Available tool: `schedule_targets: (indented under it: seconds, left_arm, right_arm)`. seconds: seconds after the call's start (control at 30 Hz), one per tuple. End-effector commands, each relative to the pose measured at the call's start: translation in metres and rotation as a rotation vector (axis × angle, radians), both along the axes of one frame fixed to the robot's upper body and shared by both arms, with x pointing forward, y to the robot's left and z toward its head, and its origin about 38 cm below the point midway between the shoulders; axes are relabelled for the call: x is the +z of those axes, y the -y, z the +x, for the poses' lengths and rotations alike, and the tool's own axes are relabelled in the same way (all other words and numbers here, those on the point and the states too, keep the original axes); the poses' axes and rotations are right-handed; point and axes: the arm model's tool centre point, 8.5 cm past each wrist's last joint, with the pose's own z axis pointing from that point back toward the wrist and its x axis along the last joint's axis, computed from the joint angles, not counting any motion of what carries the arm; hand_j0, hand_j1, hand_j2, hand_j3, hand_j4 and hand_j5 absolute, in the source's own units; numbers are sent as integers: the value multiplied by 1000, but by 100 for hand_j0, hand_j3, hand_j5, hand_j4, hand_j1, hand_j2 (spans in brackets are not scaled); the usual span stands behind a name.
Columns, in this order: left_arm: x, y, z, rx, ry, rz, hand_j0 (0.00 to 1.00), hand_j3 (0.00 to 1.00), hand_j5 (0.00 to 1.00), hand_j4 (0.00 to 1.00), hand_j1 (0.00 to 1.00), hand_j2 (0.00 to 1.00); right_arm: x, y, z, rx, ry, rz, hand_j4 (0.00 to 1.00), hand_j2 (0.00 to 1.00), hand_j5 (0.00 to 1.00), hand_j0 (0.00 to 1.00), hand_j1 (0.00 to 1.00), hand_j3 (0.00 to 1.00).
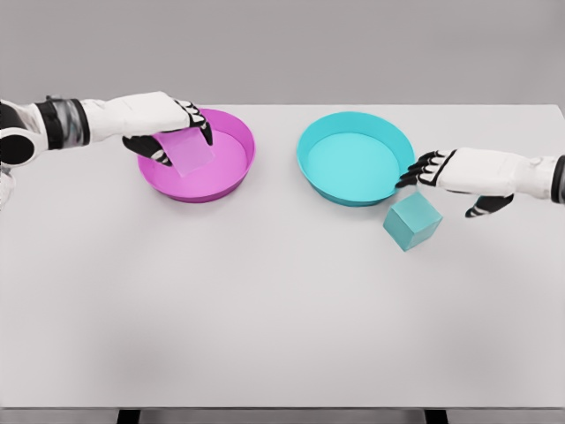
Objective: Place the blocks in the corresponding plates according to their colors
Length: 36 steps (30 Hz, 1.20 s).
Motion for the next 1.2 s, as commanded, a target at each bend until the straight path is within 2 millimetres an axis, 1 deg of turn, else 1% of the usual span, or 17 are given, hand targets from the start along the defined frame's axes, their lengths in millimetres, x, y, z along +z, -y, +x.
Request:
schedule_targets:
  seconds: [0.0,0.03,0.1,0.13,0.4,0.5,0.53,0.6,0.63,0.67,0.7,0.83,0.9,1.0,1.07,1.13,1.17]
  left_arm:
    - [-12,-4,8,42,-41,-28,56,56,56,56,56,56]
    - [-12,-8,10,56,-44,-40,62,62,62,62,62,62]
    - [-14,-12,15,83,-55,-61,92,92,92,92,92,92]
    - [-14,-12,15,83,-55,-62,100,100,100,100,100,100]
    - [2,-20,17,91,-36,-88,100,100,100,100,100,100]
    - [26,-60,11,140,-43,-195,100,100,100,100,100,100]
    - [35,-83,6,171,-42,-219,100,100,100,100,100,100]
    - [59,-144,-11,275,1,-193,100,100,100,100,100,100]
    - [63,-161,-18,303,-1,-222,100,100,100,100,100,100]
    - [55,-176,-28,330,-29,-246,100,100,100,100,100,100]
    - [50,-180,-31,336,-42,-251,100,100,100,100,100,100]
    - [9,-169,-41,321,-124,-248,100,100,100,100,100,100]
    - [2,-168,-45,319,-133,-261,100,100,100,100,100,100]
    - [-21,-152,-48,296,-170,-292,100,100,100,100,100,100]
    - [-29,-153,-49,304,-189,-293,100,100,100,100,100,100]
    - [-45,-158,-53,331,-223,-296,100,100,100,100,100,100]
    - [-60,-163,-52,365,-255,-309,100,100,100,100,100,100]
  right_arm:
    - [10,0,4,-9,22,25,100,100,100,100,100,100]
    - [13,-1,5,-11,29,30,100,100,100,100,100,100]
    - [11,-1,5,-10,27,31,100,100,100,100,100,100]
    - [7,-4,5,-4,18,34,100,100,100,100,100,100]
    - [-1,-7,1,3,-2,36,100,100,100,100,100,100]
    - [-6,-8,-1,5,-13,35,100,100,100,100,100,100]
    - [-6,-7,-1,3,-14,34,100,100,100,100,100,100]
    - [-7,-8,-1,4,-15,35,100,100,100,100,100,100]
    - [-7,-8,-1,5,-16,34,100,100,100,100,100,100]
    - [-8,-9,-1,7,-18,35,100,100,100,100,100,100]
    - [-9,-10,-1,9,-18,35,100,100,100,100,100,100]
    - [-14,-16,2,15,-25,34,100,100,100,100,100,100]
    - [-16,-16,2,15,-29,32,100,100,100,100,100,100]
    - [-21,-16,0,16,-39,31,100,100,100,100,100,100]
    - [-22,-20,1,21,-40,35,100,100,100,100,100,100]
    - [-24,-21,4,17,-41,36,100,100,100,100,100,100]
    - [-24,-19,5,11,-43,33,100,100,100,100,100,100]
